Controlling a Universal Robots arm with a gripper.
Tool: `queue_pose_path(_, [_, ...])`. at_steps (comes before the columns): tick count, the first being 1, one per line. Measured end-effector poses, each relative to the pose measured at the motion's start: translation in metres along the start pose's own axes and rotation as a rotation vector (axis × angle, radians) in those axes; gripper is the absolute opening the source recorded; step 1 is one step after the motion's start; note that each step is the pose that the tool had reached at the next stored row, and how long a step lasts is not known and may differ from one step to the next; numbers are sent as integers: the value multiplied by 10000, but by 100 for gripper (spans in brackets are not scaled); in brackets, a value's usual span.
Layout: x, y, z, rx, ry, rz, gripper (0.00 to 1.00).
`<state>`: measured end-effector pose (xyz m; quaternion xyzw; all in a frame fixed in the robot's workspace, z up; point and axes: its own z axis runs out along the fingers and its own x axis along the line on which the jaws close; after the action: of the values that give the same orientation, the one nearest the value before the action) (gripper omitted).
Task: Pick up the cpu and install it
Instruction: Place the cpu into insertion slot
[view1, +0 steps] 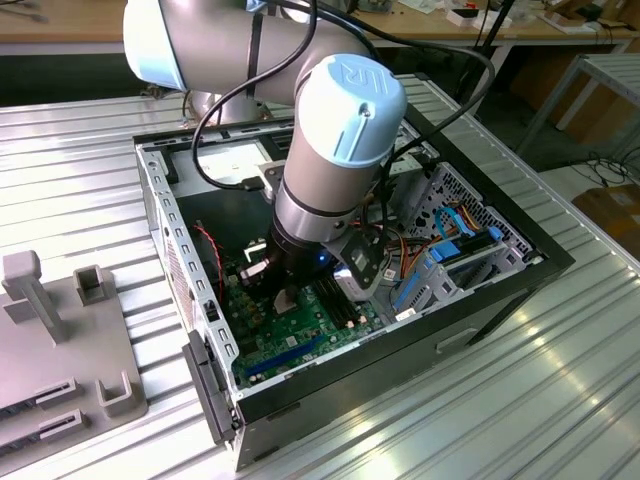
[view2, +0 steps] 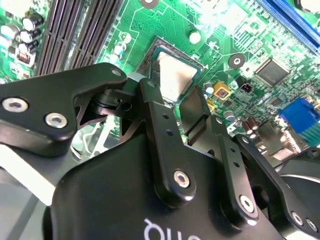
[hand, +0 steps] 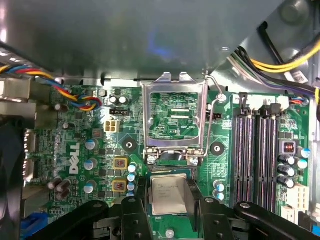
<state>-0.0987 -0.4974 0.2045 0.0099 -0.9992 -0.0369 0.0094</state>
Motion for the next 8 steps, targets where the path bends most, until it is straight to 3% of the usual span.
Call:
queue_pose_path(3, [-1, 0, 2, -10, -40, 560, 44])
queue_pose_path(8, [-1, -5, 2, -49, -26, 361, 44])
